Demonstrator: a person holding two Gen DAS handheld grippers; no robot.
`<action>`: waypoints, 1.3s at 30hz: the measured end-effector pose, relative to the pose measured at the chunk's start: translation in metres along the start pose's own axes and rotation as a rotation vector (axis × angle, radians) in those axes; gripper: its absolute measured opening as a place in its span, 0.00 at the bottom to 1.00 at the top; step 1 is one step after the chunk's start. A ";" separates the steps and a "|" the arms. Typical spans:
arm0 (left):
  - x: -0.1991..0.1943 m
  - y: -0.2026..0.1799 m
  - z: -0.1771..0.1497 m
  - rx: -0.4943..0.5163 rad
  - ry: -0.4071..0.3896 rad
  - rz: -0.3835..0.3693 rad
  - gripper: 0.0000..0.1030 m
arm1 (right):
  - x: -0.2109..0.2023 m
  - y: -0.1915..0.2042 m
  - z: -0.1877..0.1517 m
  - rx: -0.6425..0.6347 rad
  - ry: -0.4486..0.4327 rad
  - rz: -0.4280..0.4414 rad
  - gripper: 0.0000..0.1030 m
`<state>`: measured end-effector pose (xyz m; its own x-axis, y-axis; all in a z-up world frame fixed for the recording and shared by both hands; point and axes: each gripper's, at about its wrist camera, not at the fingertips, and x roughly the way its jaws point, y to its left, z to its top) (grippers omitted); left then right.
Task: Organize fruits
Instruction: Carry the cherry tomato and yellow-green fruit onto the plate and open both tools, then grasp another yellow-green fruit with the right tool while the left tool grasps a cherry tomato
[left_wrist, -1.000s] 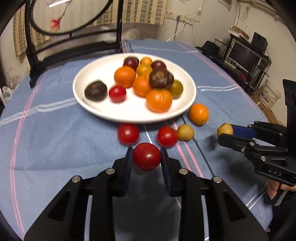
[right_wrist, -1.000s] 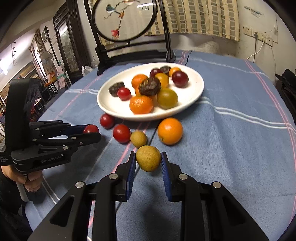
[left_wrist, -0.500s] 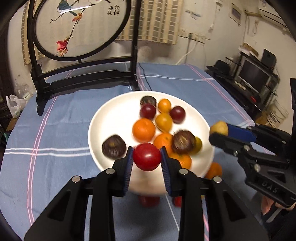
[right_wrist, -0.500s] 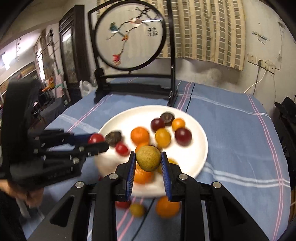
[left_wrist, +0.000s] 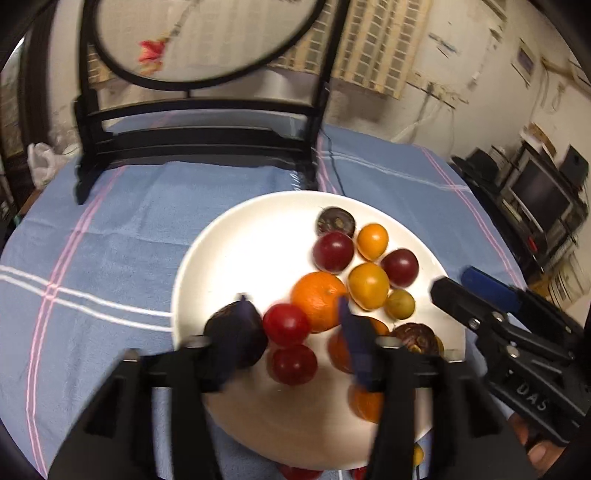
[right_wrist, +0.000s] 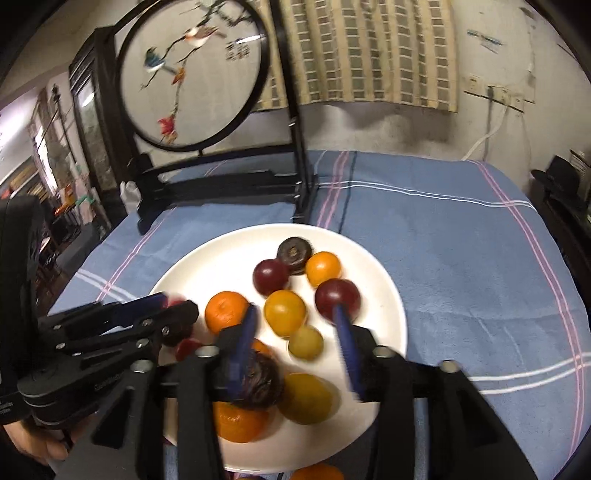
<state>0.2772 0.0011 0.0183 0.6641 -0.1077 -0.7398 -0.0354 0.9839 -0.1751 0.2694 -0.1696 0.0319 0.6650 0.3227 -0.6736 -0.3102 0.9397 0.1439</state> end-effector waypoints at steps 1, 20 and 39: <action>-0.008 0.001 -0.002 -0.006 -0.024 0.006 0.62 | -0.005 -0.002 -0.002 0.004 -0.003 0.007 0.52; -0.101 0.010 -0.095 0.048 -0.104 0.039 0.83 | -0.082 -0.008 -0.097 -0.078 0.059 -0.060 0.65; -0.079 0.032 -0.112 0.010 -0.067 0.039 0.85 | -0.041 0.038 -0.130 -0.242 0.206 0.038 0.32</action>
<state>0.1400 0.0246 -0.0020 0.7111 -0.0600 -0.7005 -0.0548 0.9886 -0.1403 0.1419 -0.1616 -0.0286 0.5057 0.3044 -0.8072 -0.5017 0.8649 0.0118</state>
